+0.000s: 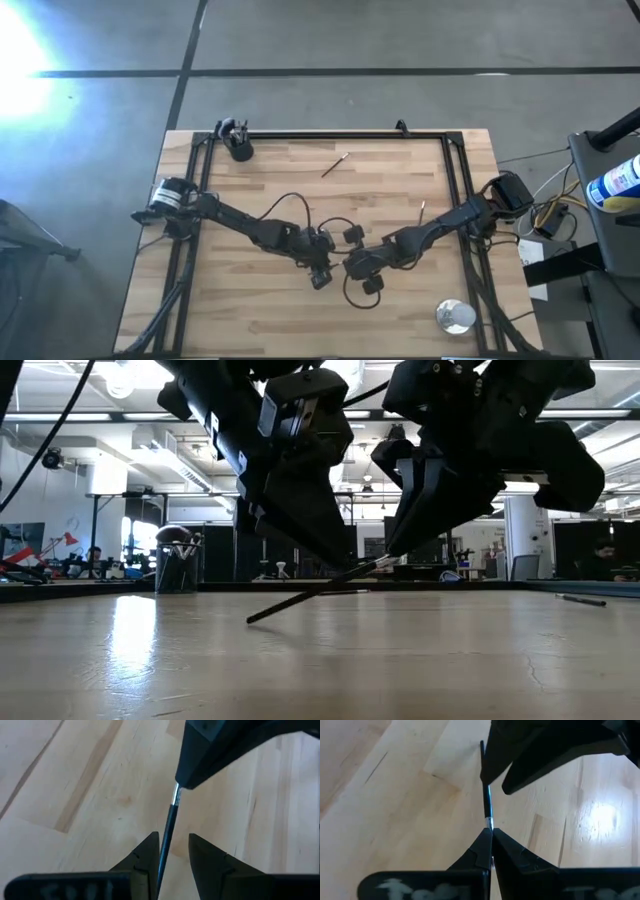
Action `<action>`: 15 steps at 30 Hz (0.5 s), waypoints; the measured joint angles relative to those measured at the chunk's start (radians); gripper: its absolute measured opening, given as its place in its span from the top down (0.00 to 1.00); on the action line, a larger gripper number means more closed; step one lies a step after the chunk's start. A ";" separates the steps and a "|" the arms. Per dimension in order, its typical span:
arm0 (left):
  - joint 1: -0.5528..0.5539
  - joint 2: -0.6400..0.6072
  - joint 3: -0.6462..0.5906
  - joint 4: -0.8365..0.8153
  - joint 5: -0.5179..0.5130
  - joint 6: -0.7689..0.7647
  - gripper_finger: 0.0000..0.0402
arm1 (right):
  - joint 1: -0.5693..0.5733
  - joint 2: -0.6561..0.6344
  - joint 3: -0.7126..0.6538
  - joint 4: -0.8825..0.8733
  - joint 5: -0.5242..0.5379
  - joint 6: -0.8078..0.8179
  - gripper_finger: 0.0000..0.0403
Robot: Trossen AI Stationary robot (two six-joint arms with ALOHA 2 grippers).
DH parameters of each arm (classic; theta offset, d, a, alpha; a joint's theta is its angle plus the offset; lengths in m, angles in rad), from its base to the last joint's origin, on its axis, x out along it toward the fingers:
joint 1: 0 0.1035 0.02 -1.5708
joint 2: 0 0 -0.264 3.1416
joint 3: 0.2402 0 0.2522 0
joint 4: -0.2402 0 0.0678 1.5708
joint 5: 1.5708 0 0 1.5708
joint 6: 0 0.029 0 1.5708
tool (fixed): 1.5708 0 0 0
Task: Put items in baskets/containers
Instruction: Put the liner brush into the holder
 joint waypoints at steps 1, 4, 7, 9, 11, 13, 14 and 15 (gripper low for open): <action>0.000 0.000 0.000 0.003 0.003 0.000 0.76 | 0.000 0.000 -0.001 0.001 0.000 0.000 0.98; 0.001 0.002 0.000 0.010 0.006 0.000 0.76 | 0.000 0.000 -0.003 0.001 0.000 0.000 0.98; 0.001 0.003 0.000 0.017 -0.001 0.017 0.76 | 0.000 0.000 -0.003 0.011 0.000 -0.001 0.98; 0.001 0.011 -0.001 0.026 -0.018 0.036 0.76 | 0.000 0.000 -0.003 0.014 0.000 -0.003 0.98; 0.001 0.016 -0.002 0.024 -0.024 0.048 0.76 | 0.000 0.000 -0.003 0.014 -0.002 -0.001 0.98; -0.001 0.024 -0.004 0.020 -0.023 0.061 0.76 | 0.000 0.000 -0.003 0.013 -0.005 0.006 0.98; -0.003 0.025 -0.004 0.010 -0.018 0.062 0.76 | 0.001 0.000 -0.004 0.011 -0.007 0.017 0.98; -0.005 0.026 -0.005 -0.014 -0.013 0.062 0.76 | 0.002 0.000 -0.004 0.010 -0.007 0.030 0.98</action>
